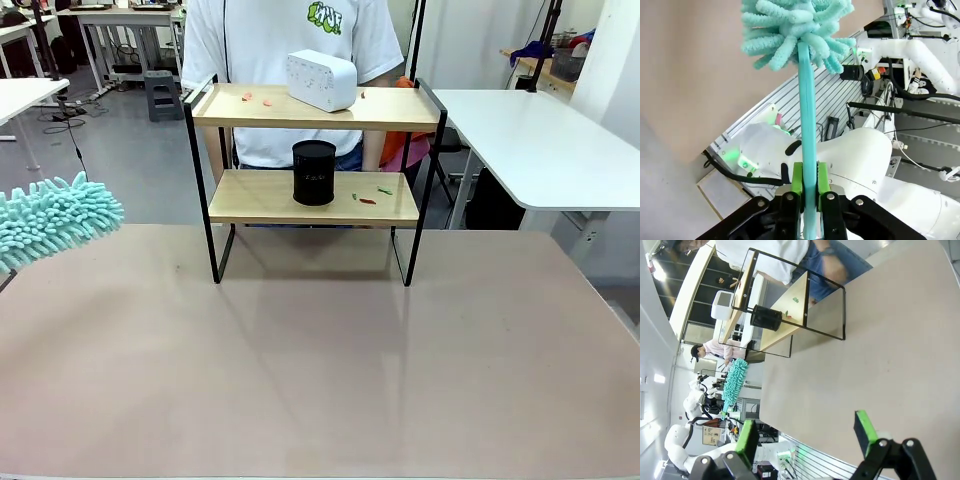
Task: Clean the shelf.
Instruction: Pick up the Duster from the human, then clean the specific tier of the Shelf with the Duster once objects are removed.
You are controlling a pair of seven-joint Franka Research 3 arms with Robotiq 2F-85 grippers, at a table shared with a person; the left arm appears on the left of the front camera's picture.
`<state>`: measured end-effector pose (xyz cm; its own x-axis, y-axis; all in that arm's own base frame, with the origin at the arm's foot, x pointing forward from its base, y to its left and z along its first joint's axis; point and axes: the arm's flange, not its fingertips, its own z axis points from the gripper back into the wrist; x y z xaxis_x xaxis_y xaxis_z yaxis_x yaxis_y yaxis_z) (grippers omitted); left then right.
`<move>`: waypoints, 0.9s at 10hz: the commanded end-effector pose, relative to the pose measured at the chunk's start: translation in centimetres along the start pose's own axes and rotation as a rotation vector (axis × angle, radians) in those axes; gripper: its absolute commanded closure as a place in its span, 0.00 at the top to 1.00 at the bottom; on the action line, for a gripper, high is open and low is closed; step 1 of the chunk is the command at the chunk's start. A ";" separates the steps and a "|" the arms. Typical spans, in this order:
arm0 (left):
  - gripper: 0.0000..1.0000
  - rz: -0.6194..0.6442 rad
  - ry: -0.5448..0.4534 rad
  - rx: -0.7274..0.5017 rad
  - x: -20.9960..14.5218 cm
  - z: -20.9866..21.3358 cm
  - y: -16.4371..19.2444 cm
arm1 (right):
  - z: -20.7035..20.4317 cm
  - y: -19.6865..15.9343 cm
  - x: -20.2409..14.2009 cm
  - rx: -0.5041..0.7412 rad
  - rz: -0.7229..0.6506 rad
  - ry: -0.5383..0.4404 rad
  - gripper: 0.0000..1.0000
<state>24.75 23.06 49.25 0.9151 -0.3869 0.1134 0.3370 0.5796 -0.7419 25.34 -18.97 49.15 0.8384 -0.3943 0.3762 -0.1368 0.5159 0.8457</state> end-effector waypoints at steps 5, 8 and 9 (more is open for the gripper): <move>0.00 0.001 -0.024 -0.012 0.1 0.3 -0.3 | -0.1 0.1 0.3 0.021 0.027 -0.014 1.00; 0.00 0.001 -0.024 -0.012 0.1 0.3 -0.3 | -0.1 0.1 0.3 0.021 0.027 -0.014 1.00; 0.00 0.001 -0.024 -0.012 0.1 0.3 -0.3 | -0.1 0.1 0.3 0.021 0.027 -0.014 1.00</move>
<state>24.74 23.08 49.25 0.9153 -0.3863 0.1137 0.3368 0.5797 -0.7419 25.38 -18.95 49.23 0.8355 -0.3987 0.3781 -0.1404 0.5104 0.8484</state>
